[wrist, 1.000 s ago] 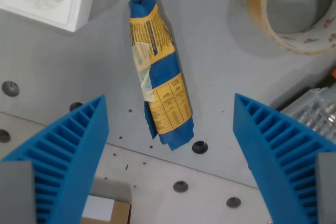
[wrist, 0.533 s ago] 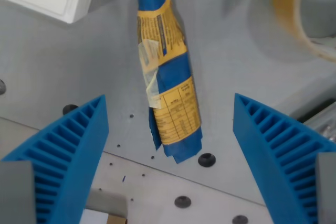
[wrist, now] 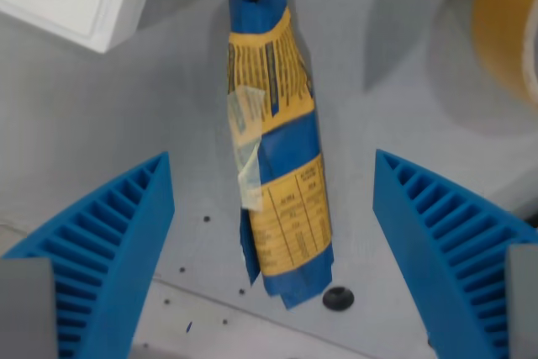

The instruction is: Pick up the blue bag

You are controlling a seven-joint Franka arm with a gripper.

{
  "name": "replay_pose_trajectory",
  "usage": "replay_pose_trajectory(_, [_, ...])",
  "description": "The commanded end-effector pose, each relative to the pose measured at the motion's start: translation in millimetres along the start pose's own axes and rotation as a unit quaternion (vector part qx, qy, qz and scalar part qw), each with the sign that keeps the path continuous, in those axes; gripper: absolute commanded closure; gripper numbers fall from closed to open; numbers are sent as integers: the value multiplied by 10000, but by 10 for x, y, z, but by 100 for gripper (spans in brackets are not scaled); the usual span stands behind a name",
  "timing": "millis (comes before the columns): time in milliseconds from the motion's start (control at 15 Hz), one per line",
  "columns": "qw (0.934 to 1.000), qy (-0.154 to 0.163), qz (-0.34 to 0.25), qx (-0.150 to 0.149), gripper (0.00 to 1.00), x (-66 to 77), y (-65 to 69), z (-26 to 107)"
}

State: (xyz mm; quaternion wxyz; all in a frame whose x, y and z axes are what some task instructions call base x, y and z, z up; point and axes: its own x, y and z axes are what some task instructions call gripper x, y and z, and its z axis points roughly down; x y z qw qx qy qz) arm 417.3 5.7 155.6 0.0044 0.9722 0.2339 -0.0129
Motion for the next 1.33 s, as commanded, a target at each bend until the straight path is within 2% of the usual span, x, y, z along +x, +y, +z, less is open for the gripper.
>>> replay_pose_trajectory(67, [9985,322,-275,-354,0,-68,-48,-3])
replay_pose_trajectory(400, [9984,362,-217,-370,0,-161,-102,-65])
replay_pose_trajectory(667, [9986,351,-172,-363,0,-182,-123,-106])
replay_pose_trajectory(800, [9988,316,-160,-345,0,-98,-85,-14])
replay_pose_trajectory(1067, [9987,331,-147,-352,0,-37,-58,181])
replay_pose_trajectory(1133, [9987,338,-141,-357,100,-31,-53,230])
replay_pose_trajectory(1333, [9987,338,-141,-357,100,-31,-53,230])
